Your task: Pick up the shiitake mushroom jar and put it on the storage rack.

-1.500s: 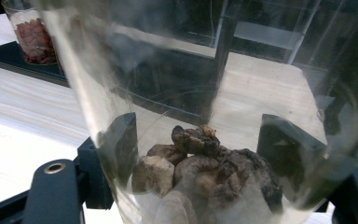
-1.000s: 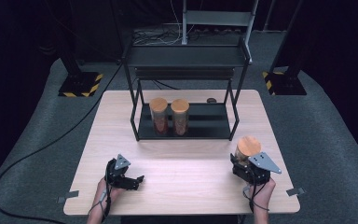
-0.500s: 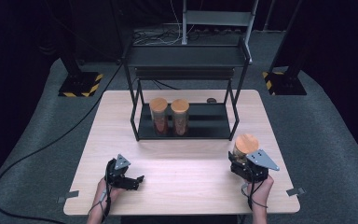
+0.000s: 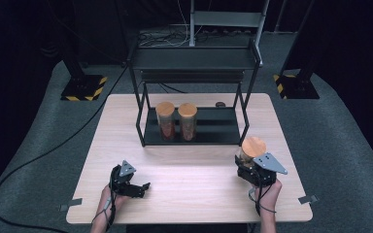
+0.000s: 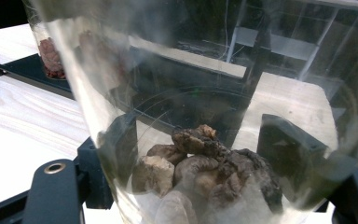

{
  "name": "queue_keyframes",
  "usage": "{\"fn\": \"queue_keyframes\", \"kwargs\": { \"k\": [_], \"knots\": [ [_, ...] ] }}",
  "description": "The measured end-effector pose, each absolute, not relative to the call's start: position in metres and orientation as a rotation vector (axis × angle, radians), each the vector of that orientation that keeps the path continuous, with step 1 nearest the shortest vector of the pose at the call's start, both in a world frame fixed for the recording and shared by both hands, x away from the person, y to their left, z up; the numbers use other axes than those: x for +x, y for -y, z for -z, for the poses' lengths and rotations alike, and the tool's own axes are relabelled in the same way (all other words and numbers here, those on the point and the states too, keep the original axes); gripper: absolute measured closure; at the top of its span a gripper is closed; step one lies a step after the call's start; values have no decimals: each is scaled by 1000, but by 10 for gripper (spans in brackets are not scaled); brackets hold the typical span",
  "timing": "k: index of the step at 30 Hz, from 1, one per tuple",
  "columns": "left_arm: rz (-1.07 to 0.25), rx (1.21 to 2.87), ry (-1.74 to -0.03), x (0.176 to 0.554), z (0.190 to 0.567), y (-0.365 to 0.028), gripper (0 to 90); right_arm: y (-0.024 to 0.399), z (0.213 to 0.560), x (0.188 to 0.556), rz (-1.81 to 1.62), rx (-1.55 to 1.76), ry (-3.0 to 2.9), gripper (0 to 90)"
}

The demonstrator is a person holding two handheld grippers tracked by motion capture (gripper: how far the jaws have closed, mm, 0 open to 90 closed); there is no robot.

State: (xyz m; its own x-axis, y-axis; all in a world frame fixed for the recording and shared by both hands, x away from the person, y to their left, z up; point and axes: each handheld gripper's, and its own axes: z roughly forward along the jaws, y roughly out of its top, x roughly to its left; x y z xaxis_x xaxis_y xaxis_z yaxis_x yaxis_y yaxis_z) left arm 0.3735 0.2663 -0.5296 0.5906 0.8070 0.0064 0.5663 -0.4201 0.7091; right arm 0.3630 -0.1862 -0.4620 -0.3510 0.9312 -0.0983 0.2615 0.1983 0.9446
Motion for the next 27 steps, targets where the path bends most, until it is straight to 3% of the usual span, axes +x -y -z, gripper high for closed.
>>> {"fn": "queue_keyframes", "kwargs": {
  "k": [27],
  "knots": [
    [-458,2144,-1083,374,530,-266,6,170,463,381,-1216,1099,-1792,249]
  ]
}}
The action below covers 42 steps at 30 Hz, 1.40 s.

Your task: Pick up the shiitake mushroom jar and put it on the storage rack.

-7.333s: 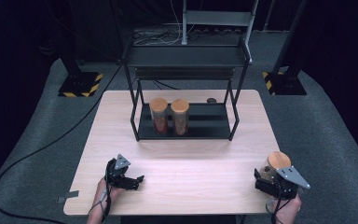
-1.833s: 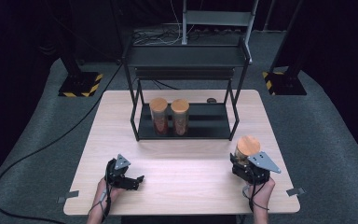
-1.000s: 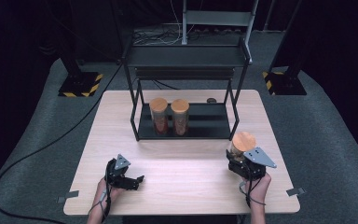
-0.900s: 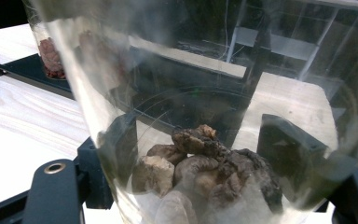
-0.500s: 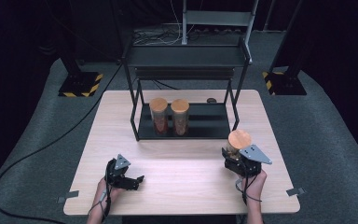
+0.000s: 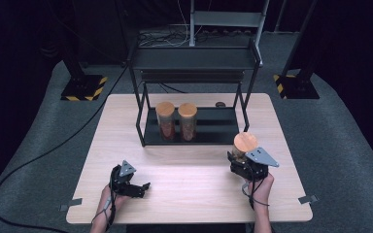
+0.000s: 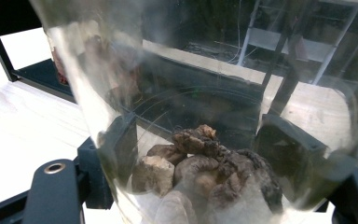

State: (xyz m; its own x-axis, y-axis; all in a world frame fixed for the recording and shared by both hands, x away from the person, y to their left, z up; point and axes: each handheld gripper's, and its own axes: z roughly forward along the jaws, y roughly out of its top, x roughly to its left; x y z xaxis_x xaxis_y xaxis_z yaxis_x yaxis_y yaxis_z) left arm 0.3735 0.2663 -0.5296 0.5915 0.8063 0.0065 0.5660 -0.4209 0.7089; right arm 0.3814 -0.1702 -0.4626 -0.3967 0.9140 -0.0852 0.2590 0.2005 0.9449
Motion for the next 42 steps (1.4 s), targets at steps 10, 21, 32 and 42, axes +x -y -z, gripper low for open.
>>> {"fn": "queue_keyframes", "kwargs": {
  "k": [10,21,32,42],
  "knots": [
    [-458,2144,-1083,373,530,-266,6,169,462,385,-1220,1096,-1793,249],
    [-458,2144,-1083,373,530,-266,6,164,460,392,-1231,1090,-1797,249],
    [-458,2144,-1083,373,530,-266,6,159,458,400,-1236,1077,-1801,249],
    [-458,2145,-1084,373,530,-266,6,156,462,408,-1237,1087,-1808,249]
  ]
}}
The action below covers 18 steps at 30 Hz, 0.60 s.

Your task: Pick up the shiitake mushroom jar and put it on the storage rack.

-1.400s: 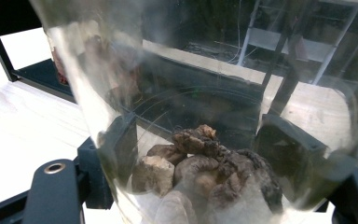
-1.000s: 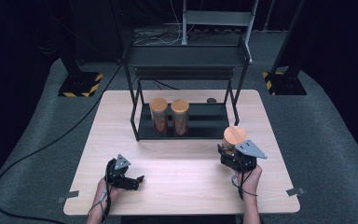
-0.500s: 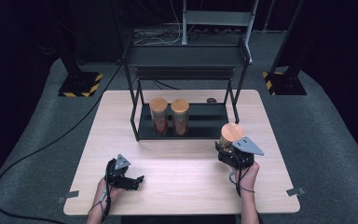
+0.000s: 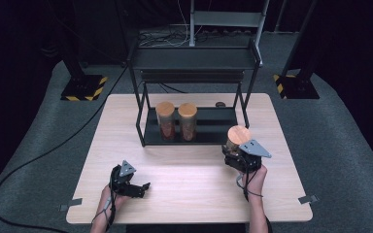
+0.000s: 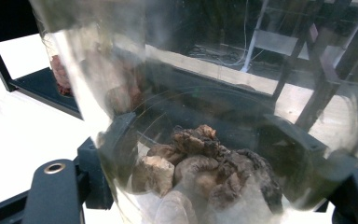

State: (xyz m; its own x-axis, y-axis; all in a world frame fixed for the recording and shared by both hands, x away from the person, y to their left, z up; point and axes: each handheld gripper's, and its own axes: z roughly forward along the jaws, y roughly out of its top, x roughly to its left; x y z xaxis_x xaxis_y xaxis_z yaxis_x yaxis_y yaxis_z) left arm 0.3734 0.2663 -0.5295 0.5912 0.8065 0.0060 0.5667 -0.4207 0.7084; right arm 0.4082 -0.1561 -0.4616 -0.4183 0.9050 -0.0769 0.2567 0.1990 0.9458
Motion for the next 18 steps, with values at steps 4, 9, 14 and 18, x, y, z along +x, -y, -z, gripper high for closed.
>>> {"fn": "queue_keyframes", "kwargs": {
  "k": [4,9,14,18],
  "knots": [
    [-457,2145,-1084,373,530,-266,6,155,462,412,-1239,1088,-1803,249],
    [-458,2144,-1083,373,530,-266,6,153,462,416,-1234,1088,-1805,249],
    [-458,2144,-1084,373,530,-266,6,153,463,420,-1232,1096,-1808,249],
    [-458,2144,-1082,373,530,-266,6,152,464,423,-1232,1100,-1809,249]
  ]
}}
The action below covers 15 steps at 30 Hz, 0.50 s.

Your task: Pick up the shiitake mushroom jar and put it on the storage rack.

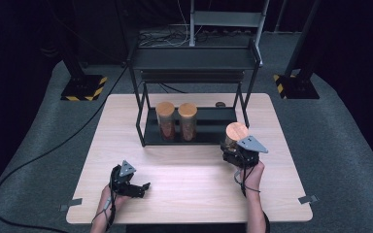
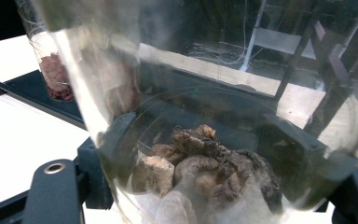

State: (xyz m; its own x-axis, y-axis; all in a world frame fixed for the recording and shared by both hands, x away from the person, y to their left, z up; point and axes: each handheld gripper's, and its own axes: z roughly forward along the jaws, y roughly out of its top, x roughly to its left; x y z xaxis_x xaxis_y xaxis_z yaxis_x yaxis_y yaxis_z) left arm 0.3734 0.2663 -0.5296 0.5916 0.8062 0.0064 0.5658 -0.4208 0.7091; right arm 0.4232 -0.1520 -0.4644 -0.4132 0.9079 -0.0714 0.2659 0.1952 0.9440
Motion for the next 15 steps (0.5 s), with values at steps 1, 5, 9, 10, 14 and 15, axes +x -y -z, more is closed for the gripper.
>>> {"fn": "queue_keyframes", "kwargs": {
  "k": [1,5,9,10,14,15],
  "knots": [
    [-458,2144,-1082,373,530,-266,6,151,465,424,-1234,1102,-1808,249],
    [-458,2144,-1082,373,530,-266,6,149,465,428,-1234,1101,-1811,249],
    [-458,2144,-1082,373,530,-266,6,147,465,430,-1233,1098,-1814,249],
    [-458,2144,-1082,373,530,-266,6,147,465,431,-1232,1095,-1816,249],
    [-458,2144,-1082,373,530,-266,6,145,464,435,-1228,1094,-1823,249],
    [-458,2145,-1082,373,530,-266,6,145,464,436,-1227,1093,-1824,249]
  ]
}}
